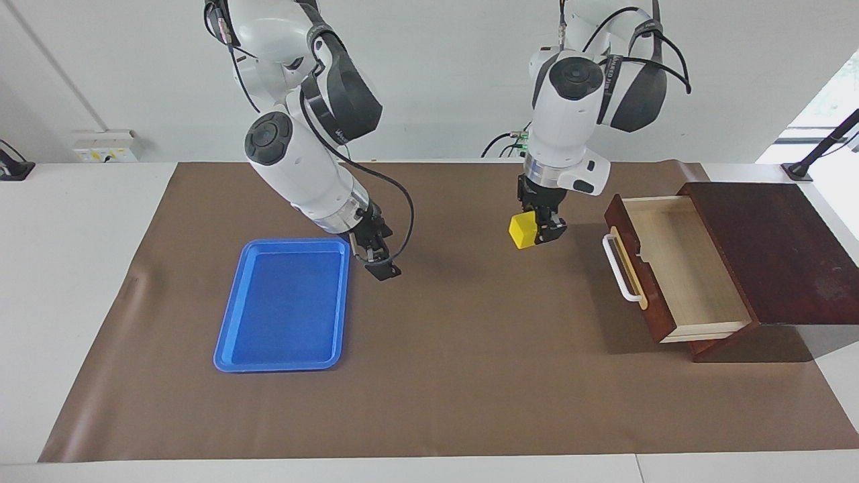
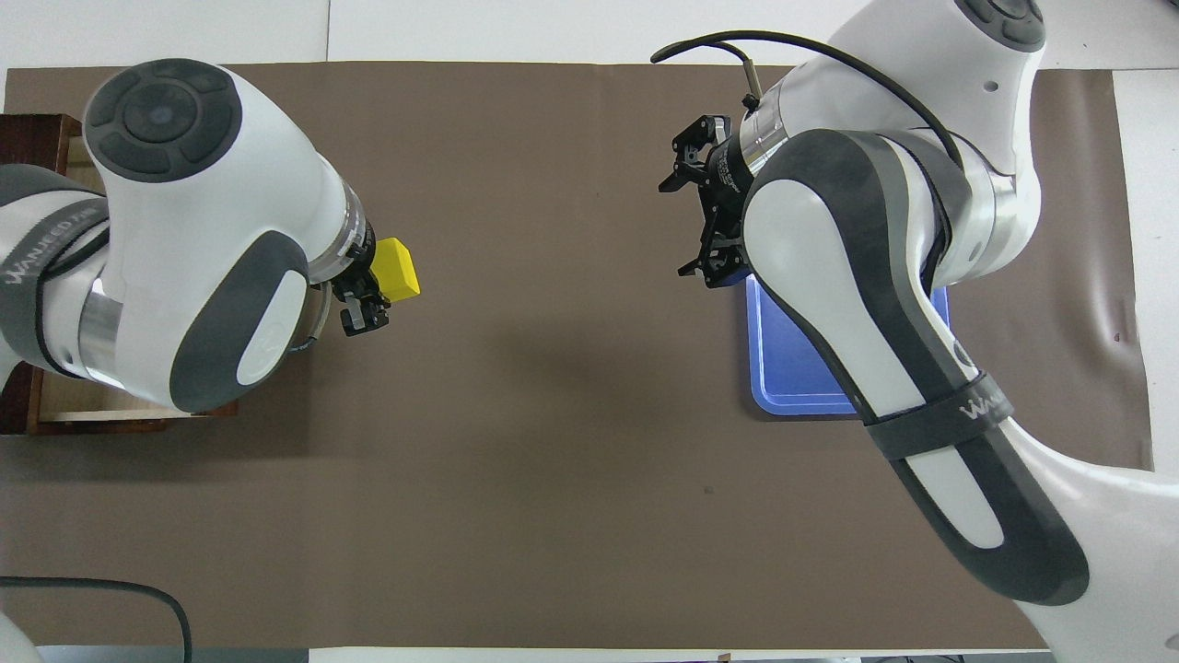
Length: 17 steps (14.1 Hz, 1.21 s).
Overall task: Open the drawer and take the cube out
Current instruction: 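Lift the yellow cube out of the drawer with the left gripper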
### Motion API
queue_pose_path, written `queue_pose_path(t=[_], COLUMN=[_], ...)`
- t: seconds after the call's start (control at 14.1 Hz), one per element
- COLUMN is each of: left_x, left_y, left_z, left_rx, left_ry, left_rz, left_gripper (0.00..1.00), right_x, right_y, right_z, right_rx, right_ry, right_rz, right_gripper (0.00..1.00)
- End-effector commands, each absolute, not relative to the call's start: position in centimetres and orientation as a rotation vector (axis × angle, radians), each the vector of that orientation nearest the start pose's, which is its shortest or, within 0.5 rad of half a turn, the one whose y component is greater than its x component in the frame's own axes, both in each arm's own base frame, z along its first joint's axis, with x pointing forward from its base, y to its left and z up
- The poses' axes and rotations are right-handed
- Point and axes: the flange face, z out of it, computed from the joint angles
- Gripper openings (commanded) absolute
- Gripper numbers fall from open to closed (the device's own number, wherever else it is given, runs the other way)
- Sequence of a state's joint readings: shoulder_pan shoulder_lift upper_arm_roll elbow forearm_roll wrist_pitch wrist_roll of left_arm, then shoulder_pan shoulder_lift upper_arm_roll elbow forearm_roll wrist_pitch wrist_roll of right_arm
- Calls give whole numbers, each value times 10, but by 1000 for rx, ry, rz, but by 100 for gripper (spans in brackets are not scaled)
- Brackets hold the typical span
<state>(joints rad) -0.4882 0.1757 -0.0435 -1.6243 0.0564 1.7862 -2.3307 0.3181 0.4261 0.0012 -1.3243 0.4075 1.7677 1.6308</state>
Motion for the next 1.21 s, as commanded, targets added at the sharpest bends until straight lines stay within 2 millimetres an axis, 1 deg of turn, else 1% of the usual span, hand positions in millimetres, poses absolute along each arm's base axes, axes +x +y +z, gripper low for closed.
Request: queue_pose_path(t=[0.0,0.07,0.14,0.28,0.5,0.57,0.71,0.85,0.99,1.14], left_x=[530,533,532,528,528,527,526,526,526,526], left_y=[-326,-329,-333,-335,-335,-335,-334,-334,-334,-334], left_z=[503,502,500,493,493,493,490,490,490,490], left_rx=[1905,1819,1808,1822,1822,1826,1831,1832,1831,1834], left_ry=[2498,2533,2533,2538,2534,2533,2535,2537,2535,2527], left_rz=[62,63,65,67,67,69,69,69,69,69], left_gripper=[0,0,0,0,0,0,0,0,0,0], right_x=[640,639,637,637,638,638,649,662,672,677], right_y=[264,268,270,270,272,274,282,290,293,298], right_z=[496,493,489,490,490,486,487,493,490,482], right_rx=[-2237,-2275,-2322,-2337,-2327,-2327,-2317,-2281,-2284,-2285], right_ry=[1808,1789,1762,1748,1740,1740,1726,1700,1689,1685], right_rz=[468,456,442,441,452,460,454,476,483,482], right_gripper=[95,95,95,95,95,95,94,92,92,90])
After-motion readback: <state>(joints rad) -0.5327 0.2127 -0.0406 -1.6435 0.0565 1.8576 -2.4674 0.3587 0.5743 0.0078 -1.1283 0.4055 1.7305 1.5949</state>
